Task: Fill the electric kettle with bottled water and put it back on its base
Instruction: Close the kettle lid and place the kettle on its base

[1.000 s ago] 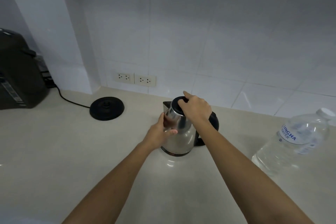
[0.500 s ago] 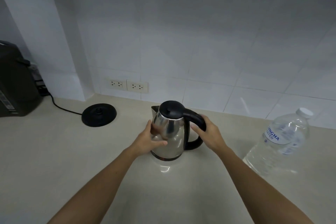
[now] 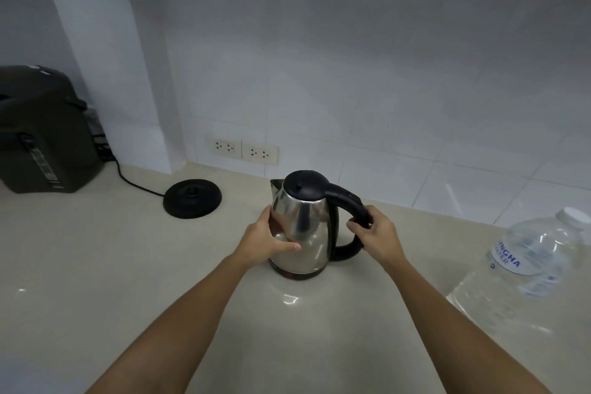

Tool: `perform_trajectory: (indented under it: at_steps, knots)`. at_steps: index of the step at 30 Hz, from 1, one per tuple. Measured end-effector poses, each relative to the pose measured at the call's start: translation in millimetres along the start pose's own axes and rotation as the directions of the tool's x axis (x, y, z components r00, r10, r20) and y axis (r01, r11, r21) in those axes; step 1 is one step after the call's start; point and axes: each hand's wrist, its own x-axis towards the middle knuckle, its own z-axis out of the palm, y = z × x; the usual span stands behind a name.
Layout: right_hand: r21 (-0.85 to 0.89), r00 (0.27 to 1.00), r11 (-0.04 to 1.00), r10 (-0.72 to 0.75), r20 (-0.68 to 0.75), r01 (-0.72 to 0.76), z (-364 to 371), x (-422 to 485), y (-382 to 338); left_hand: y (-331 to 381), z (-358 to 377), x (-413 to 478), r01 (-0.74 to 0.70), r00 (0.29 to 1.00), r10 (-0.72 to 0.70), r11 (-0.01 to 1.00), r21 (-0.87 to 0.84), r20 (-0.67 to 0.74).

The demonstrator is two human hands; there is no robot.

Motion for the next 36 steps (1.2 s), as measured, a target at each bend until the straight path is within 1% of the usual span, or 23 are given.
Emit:
perform_trajectory:
  at_steps: [3,8,14,19,27,30,36]
  knots:
    - [0.058,1.0,0.998,-0.021,-0.01,0.021,16,12,-21,5,-28,11,-0.045,0.999,0.045,0.999,-0.005,-0.028]
    - [0.146,0.998,0.988,-0.062,0.008,0.06,62,35,-66,4,-99,31,-0.117,0.991,0.12,0.991,0.059,-0.052]
    - [0.21,0.999,0.976,-0.054,-0.002,0.053,146,57,-109,-26,-195,63,-0.092,0.995,0.097,0.983,0.16,-0.024]
    - [0.254,1.0,0.967,-0.001,-0.031,0.009,212,63,-131,-57,-253,86,-0.078,0.996,0.071,0.985,0.156,0.052]
    - [0.257,0.991,0.963,0.105,-0.077,-0.082,276,66,-136,-103,-294,113,-0.067,0.988,0.043,0.984,0.162,0.147]
    - [0.276,0.985,0.955,0.14,-0.103,-0.107,284,67,-134,-107,-298,122,-0.082,0.982,0.049,0.981,0.176,0.184]
    - [0.265,0.978,0.954,0.173,-0.114,-0.138,296,68,-132,-118,-299,128,-0.095,0.978,0.059,0.98,0.175,0.201]
